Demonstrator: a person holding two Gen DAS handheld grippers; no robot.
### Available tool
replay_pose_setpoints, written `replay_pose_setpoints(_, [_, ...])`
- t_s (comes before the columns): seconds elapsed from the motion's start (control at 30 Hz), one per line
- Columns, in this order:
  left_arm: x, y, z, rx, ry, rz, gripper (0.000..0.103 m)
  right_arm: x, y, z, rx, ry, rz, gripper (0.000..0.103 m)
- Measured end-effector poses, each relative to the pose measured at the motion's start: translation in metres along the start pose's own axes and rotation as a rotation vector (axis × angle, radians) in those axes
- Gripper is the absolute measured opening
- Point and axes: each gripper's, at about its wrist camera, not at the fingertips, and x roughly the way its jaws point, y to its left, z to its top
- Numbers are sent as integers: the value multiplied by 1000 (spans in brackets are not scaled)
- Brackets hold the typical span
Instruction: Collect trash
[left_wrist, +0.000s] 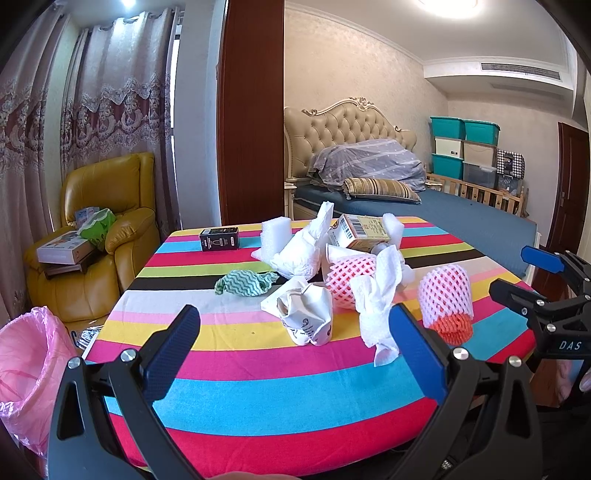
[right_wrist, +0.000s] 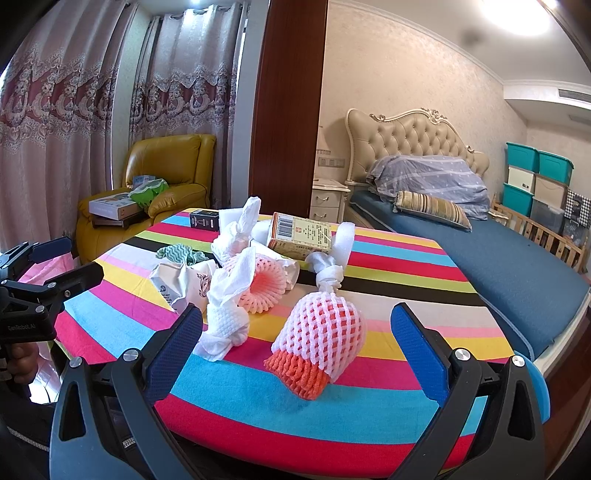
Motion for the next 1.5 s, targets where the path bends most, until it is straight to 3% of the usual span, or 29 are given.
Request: replay_pose_setpoints(1.5, [0,0,-4,-14,1,0,99,-1,-4,0,5,-8,-2,96])
